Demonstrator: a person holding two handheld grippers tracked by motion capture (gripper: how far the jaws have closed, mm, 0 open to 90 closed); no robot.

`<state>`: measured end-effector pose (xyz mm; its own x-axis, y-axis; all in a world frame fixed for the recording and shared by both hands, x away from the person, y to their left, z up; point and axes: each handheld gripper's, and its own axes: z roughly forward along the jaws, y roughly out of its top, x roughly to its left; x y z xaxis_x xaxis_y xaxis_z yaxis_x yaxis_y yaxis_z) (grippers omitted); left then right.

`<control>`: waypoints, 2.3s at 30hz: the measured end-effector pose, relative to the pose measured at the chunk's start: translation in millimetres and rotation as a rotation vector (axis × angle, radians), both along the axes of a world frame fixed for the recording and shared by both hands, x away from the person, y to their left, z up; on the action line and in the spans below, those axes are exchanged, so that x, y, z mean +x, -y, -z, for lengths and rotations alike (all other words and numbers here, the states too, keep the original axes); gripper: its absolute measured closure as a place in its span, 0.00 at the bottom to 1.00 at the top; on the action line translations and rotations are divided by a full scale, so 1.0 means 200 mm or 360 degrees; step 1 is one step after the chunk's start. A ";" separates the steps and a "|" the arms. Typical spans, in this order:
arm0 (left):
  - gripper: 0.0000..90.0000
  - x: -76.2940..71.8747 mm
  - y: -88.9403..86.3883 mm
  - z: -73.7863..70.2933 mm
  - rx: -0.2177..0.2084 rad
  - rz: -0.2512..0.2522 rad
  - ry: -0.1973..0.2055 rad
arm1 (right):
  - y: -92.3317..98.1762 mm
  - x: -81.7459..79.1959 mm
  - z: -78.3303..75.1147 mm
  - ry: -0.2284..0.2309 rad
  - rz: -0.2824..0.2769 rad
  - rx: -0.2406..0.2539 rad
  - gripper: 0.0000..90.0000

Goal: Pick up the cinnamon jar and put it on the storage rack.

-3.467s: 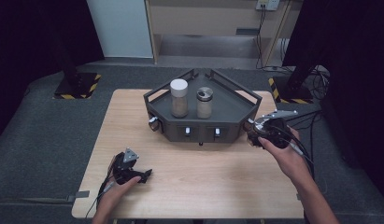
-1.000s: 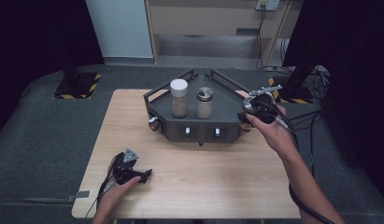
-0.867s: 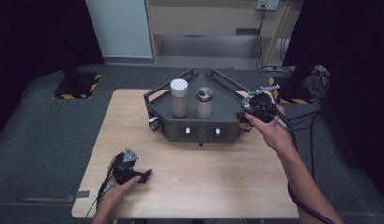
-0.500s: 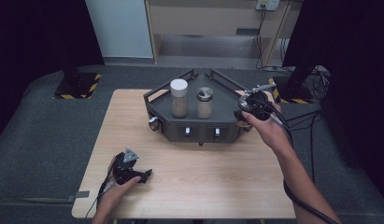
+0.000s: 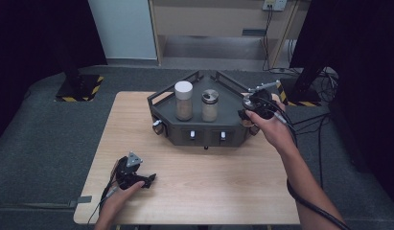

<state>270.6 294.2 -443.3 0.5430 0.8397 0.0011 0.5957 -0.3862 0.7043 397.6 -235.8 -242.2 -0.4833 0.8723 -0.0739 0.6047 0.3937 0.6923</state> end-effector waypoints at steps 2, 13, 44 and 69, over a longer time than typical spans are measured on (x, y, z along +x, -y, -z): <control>0.00 0.00 0.00 0.00 0.0000 -0.0001 0.0000 | 0.00 0.01 0.00 0.0003 0.0001 0.0002 0.35; 0.00 0.00 0.00 0.00 0.0000 0.0000 0.0000 | -0.03 0.05 0.01 0.0007 0.0007 0.0000 0.35; 0.00 0.00 0.00 0.00 -0.0001 0.0000 -0.0001 | -0.14 0.17 0.00 -0.0009 -0.0001 -0.0015 0.35; 0.00 0.00 0.00 0.00 0.0000 0.0001 -0.0001 | -0.17 0.26 0.04 -0.0043 0.0003 0.0020 0.35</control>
<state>270.7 294.3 -443.2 0.5433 0.8395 0.0004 0.5962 -0.3862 0.7038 449.3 -201.6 -250.6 -0.4836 0.8739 -0.0495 0.6240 0.3839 0.6806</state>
